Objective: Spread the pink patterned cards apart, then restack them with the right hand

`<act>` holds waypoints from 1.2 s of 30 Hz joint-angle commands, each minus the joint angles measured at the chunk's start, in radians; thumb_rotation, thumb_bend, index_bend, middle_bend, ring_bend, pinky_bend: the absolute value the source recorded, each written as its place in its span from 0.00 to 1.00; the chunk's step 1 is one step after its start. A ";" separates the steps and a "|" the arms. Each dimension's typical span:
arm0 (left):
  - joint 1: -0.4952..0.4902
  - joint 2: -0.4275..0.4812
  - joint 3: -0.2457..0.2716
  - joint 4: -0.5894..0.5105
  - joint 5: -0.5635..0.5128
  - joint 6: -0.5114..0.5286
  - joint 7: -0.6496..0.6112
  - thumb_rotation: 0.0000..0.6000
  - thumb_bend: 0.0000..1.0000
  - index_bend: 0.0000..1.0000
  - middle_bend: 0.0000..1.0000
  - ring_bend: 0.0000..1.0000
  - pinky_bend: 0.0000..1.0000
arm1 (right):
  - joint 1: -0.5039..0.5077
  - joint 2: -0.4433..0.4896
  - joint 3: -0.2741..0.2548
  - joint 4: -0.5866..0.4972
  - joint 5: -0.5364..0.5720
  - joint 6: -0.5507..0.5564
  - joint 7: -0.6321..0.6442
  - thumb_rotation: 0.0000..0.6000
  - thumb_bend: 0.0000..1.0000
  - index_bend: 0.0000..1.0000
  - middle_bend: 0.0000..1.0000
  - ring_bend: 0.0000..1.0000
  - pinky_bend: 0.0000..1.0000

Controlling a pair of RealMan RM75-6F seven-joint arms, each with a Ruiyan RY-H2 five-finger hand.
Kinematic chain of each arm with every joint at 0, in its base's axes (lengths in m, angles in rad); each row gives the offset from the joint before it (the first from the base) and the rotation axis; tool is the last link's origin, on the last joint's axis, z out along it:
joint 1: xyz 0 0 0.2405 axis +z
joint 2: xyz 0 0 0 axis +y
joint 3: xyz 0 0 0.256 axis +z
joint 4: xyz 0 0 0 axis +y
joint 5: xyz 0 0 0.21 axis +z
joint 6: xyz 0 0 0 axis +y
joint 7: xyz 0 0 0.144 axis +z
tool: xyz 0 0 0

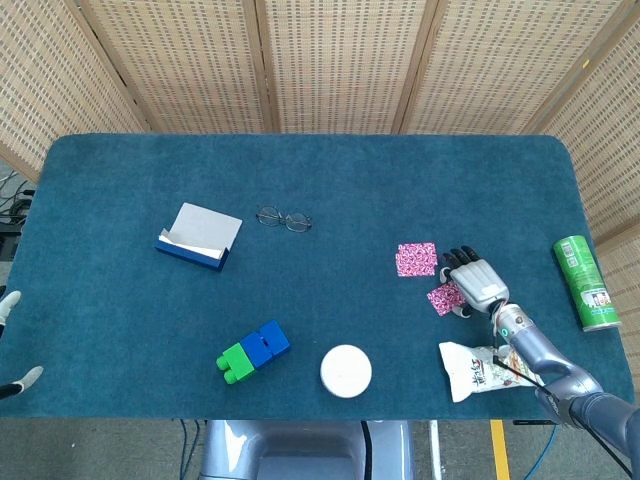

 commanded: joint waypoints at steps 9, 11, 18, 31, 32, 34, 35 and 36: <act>-0.001 0.001 0.000 -0.001 0.002 -0.001 0.000 1.00 0.06 0.00 0.00 0.00 0.00 | -0.003 -0.002 -0.010 0.004 -0.015 0.003 0.007 1.00 0.26 0.33 0.10 0.00 0.00; -0.002 0.001 0.000 -0.002 0.003 -0.002 0.001 1.00 0.06 0.00 0.00 0.00 0.00 | -0.003 -0.001 -0.010 0.003 -0.016 0.005 0.007 1.00 0.26 0.33 0.10 0.00 0.00; 0.003 0.003 0.001 -0.002 0.005 0.006 -0.001 1.00 0.06 0.00 0.00 0.00 0.00 | -0.006 -0.005 -0.008 0.003 -0.015 0.006 0.012 1.00 0.26 0.33 0.10 0.00 0.00; 0.007 0.003 0.002 0.004 0.004 0.009 -0.008 1.00 0.06 0.00 0.00 0.00 0.00 | -0.009 -0.021 -0.003 0.023 -0.010 0.005 0.017 1.00 0.26 0.38 0.11 0.00 0.00; 0.007 0.003 0.002 0.004 0.004 0.009 -0.008 1.00 0.06 0.00 0.00 0.00 0.00 | -0.010 -0.021 -0.002 0.023 -0.010 0.006 0.017 1.00 0.26 0.39 0.11 0.00 0.00; 0.006 0.002 0.002 0.005 0.004 0.008 -0.008 1.00 0.06 0.00 0.00 0.00 0.00 | -0.011 -0.021 -0.001 0.024 -0.009 0.007 0.018 1.00 0.26 0.41 0.12 0.00 0.00; 0.006 0.002 0.002 0.005 0.004 0.008 -0.008 1.00 0.06 0.00 0.00 0.00 0.00 | -0.011 -0.021 0.000 0.025 -0.008 0.007 0.018 1.00 0.26 0.42 0.12 0.00 0.00; 0.006 0.002 0.002 0.005 0.004 0.008 -0.008 1.00 0.06 0.00 0.00 0.00 0.00 | -0.012 -0.022 0.000 0.026 -0.008 0.008 0.018 1.00 0.26 0.43 0.12 0.00 0.00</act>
